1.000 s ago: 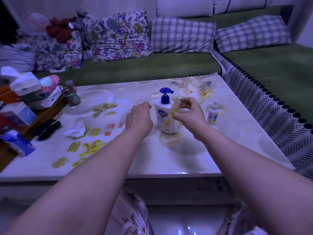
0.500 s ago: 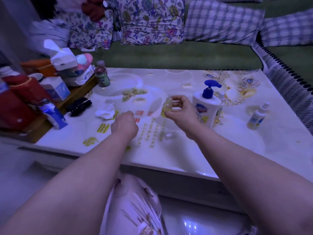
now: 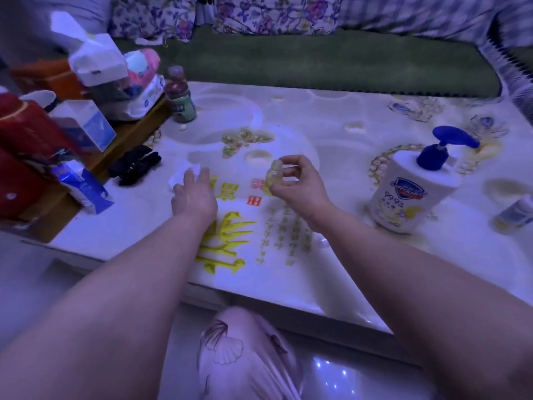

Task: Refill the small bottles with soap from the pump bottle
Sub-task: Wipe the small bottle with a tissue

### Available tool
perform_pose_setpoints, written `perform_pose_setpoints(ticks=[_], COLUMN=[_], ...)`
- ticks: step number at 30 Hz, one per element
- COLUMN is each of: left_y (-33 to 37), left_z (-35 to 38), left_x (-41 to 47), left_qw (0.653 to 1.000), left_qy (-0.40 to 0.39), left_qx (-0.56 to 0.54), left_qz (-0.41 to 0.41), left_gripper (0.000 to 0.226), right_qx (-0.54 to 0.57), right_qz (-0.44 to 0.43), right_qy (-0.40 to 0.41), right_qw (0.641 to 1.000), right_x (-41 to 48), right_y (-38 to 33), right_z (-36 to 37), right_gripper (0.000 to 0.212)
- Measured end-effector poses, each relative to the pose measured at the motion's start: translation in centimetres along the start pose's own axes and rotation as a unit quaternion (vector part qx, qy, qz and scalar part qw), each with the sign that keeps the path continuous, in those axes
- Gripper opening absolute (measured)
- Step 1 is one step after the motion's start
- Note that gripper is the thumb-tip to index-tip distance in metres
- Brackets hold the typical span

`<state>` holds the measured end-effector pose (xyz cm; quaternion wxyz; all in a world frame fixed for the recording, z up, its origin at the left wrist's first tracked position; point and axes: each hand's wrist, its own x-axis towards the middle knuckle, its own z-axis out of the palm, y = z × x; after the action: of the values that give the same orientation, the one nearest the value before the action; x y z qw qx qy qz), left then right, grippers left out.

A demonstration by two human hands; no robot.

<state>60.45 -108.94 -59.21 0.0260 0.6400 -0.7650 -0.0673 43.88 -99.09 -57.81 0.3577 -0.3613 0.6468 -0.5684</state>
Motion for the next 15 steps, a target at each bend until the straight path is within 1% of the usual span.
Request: perform_pose_setpoints(ticks=[3,5,7,9,10,12,13,15], left_y=[0.3,0.8,1.6,2.8,3.6,5.8,7.1,9.3], left_z=[0.4,0.4,0.2,0.3,0.4,0.3,-0.1,-0.8], left_x=[0.8,0.8,0.4,-0.1,-0.5,-1.7,-2.7,-4.6], left_qw=[1.000,0.999,0.999,0.999,0.998,0.989,0.979,0.951], left_qy=[0.009,0.015,0.020,0.035,0.046,0.067,0.069,0.045], left_qx=[0.013,0.029,0.045,0.031,0.007,-0.092,-0.162,-0.288], left_qz=[-0.007,0.003,0.012,0.027,0.046,0.092,0.101,0.100], left_gripper=[0.042,0.031,0.027,0.029,0.029,0.026,0.024,0.018], right_qx=[-0.011,-0.014,-0.010,-0.007,-0.009,-0.012,-0.014,-0.019], right_qz=[0.006,0.011,0.014,0.013,0.012,0.006,0.001,-0.008], right_qy=[0.005,0.006,0.009,0.015,0.019,0.029,0.034,0.043], right_qw=[1.000,1.000,1.000,1.000,1.000,0.999,0.999,0.999], right_x=[0.4,0.3,-0.1,-0.9,-1.3,-2.6,-3.4,-4.7], right_y=[0.6,0.7,0.6,0.3,0.2,-0.1,-0.3,-0.7], right_z=[-0.7,-1.2,-1.9,-2.6,-3.0,-4.1,-4.7,-5.9], right_gripper=[0.030,0.033,0.034,0.034,0.034,0.036,0.038,0.040])
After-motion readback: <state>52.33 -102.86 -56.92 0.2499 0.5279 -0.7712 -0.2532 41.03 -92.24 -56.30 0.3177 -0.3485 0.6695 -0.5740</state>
